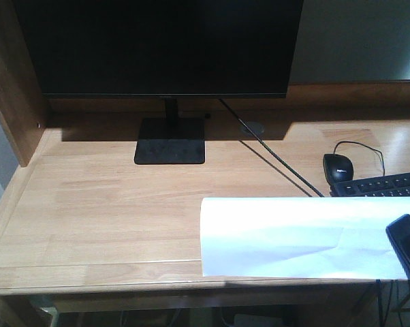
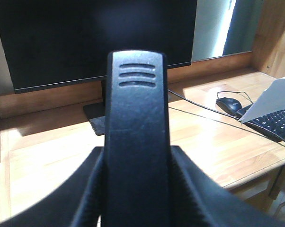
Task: Grab stapler and paper to desk for stapling
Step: 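Swing the left arm with the black stapler over the desk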
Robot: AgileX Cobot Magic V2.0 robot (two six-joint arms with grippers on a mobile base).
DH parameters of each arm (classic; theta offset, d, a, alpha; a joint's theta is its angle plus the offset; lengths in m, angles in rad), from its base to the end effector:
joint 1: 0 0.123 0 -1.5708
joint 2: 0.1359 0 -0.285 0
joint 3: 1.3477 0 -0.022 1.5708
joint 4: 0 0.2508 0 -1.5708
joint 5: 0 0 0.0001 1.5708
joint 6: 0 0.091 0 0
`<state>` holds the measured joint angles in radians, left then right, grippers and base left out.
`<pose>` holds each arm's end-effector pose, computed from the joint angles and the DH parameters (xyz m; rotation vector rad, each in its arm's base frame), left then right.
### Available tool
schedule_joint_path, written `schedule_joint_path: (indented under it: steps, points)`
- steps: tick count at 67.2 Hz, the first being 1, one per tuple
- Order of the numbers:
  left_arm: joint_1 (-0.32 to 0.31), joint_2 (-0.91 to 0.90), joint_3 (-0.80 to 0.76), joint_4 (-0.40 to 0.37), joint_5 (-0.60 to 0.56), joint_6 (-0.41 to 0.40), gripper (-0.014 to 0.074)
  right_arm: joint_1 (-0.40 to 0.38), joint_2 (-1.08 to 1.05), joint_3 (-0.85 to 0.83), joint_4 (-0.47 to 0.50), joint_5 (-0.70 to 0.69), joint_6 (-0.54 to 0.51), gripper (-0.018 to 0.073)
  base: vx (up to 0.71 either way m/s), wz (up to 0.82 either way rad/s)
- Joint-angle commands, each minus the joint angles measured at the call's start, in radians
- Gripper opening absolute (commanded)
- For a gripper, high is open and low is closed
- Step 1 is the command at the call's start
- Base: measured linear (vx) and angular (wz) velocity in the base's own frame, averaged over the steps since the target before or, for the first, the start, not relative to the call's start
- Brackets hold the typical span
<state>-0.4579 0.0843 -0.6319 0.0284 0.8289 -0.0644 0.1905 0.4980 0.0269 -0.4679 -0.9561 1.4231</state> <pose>0.0009 0.0017 0.3341 0.3492 1.7429 -0.3460 0.0747 0.0485 0.2432 0.2181 1.2353 1.3771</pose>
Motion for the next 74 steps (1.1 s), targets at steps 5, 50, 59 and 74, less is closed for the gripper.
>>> schedule_joint_path:
  steps: [5,50,59,74]
  points:
    - [-0.006,0.015,-0.028,-0.001,-0.13,-0.005,-0.0007,0.0,0.007,0.002,0.02,-0.059,-0.014,-0.0006,0.0,0.0]
    - [-0.006,0.445,-0.048,0.034,-0.388,-0.002,-0.0007,0.0,0.007,0.002,0.02,-0.059,-0.014,-0.0006,0.0,0.0]
    - [-0.006,0.654,-0.1,0.034,-0.438,0.001,-0.0007,0.0,0.007,0.002,0.02,-0.059,-0.014,-0.0006,0.0,0.0]
    - [-0.006,0.948,-0.218,0.021,-0.484,0.149,-0.0007,0.0,0.007,0.002,0.02,-0.059,-0.014,-0.0006,0.0,0.0]
